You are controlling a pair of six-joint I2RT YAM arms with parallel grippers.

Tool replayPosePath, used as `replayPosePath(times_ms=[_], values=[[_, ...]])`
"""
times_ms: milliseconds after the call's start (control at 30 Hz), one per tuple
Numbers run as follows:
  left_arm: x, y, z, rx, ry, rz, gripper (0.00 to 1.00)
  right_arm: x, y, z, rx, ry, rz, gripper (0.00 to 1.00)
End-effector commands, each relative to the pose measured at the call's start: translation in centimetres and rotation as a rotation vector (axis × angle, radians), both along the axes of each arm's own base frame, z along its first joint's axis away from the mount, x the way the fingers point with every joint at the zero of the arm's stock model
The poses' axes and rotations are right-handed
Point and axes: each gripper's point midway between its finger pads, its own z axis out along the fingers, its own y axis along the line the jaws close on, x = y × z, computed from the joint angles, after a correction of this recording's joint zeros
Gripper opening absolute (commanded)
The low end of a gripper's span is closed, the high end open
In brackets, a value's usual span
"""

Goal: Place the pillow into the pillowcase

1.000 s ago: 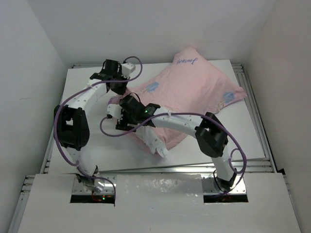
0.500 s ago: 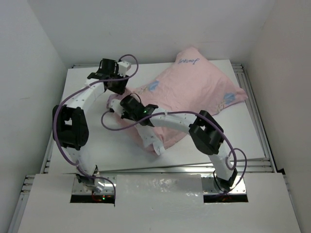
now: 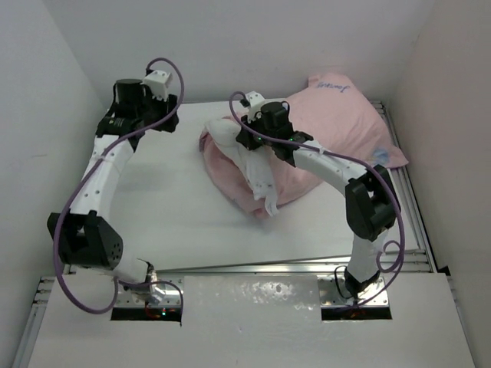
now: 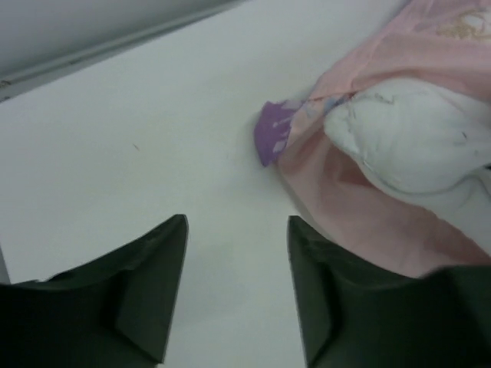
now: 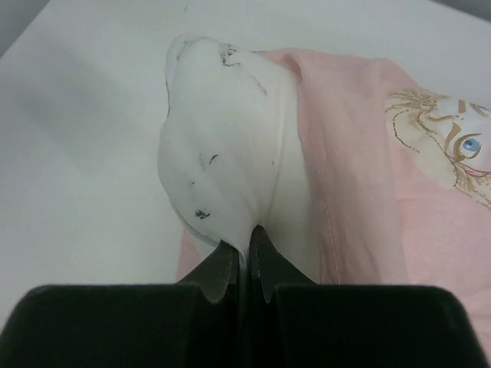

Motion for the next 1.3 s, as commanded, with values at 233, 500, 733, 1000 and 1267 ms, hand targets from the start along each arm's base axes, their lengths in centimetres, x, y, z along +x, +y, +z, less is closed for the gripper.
replayPosePath(times_ms=[233, 500, 733, 1000, 1267], values=[[-0.5, -7.7, -13.6, -0.336, 0.328, -0.16, 0.56, 0.0, 3.9, 1.6, 0.204, 0.056, 0.018, 0.0], [1.2, -10.6, -16.6, -0.417, 0.3, -0.074, 0.74, 0.3, 3.2, 1.6, 0.209, 0.05, -0.034, 0.0], [2.1, -13.4, -21.6, -0.309, 0.373, -0.018, 0.85, 0.1, 3.5, 2.6, 0.243, 0.052, -0.023, 0.0], [1.7, -13.1, -23.5, -0.318, 0.422, 0.037, 0.46, -0.1, 3.4, 4.0, 0.261, 0.028, -0.017, 0.0], [2.1, -13.9, -24.5, -0.317, 0.457, 0.07, 0.91, -0.3, 3.7, 3.9, 0.271, 0.026, -0.003, 0.0]])
